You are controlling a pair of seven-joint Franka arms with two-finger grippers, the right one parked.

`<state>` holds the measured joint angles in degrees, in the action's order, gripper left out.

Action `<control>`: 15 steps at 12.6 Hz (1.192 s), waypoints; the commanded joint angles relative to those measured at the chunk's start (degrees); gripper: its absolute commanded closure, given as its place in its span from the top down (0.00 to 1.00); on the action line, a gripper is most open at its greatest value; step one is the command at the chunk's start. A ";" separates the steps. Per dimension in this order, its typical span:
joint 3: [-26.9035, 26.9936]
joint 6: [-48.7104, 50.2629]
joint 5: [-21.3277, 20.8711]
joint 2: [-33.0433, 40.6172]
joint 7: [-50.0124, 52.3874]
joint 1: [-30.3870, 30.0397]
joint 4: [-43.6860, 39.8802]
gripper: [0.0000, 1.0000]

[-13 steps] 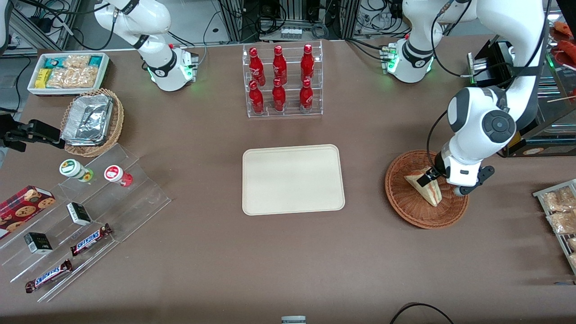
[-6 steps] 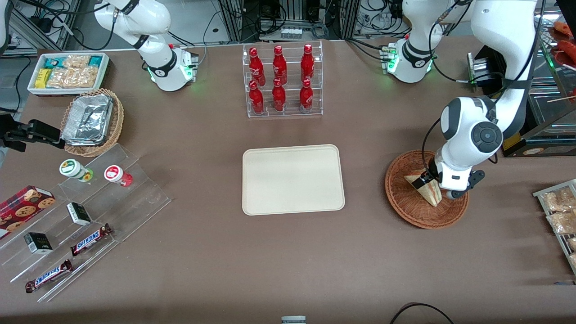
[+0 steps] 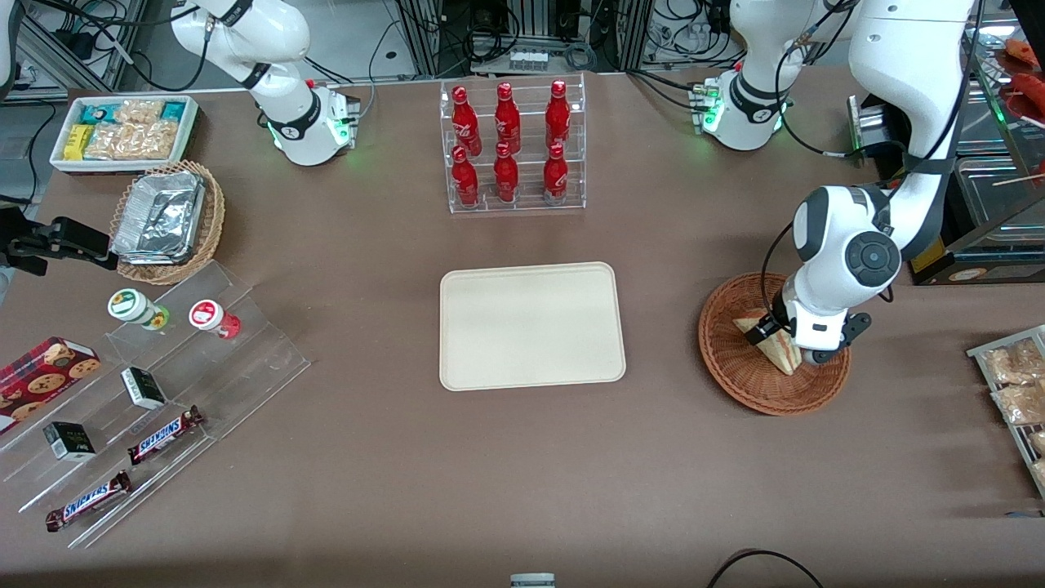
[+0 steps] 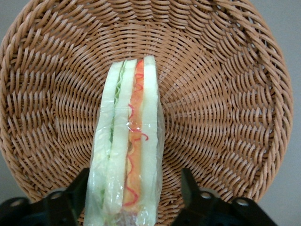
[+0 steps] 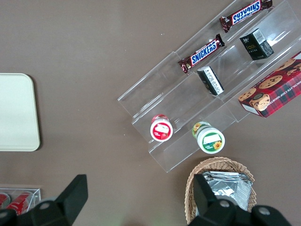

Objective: Place sandwich from basket to tray
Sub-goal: 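Lower the left gripper and close it on the sandwich's crust edge, then lift the sandwich and carry it with the left gripper over the tray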

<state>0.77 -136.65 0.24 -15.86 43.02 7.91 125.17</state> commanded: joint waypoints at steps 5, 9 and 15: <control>0.11 8.48 -3.74 4.17 0.23 0.70 -0.88 0.00; -2.00 21.14 -4.37 4.61 -0.30 4.11 -9.66 0.00; -2.17 22.22 -1.40 1.20 -2.32 16.85 -15.55 0.00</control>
<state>-2.06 -114.94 -2.74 -11.95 41.54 20.46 113.26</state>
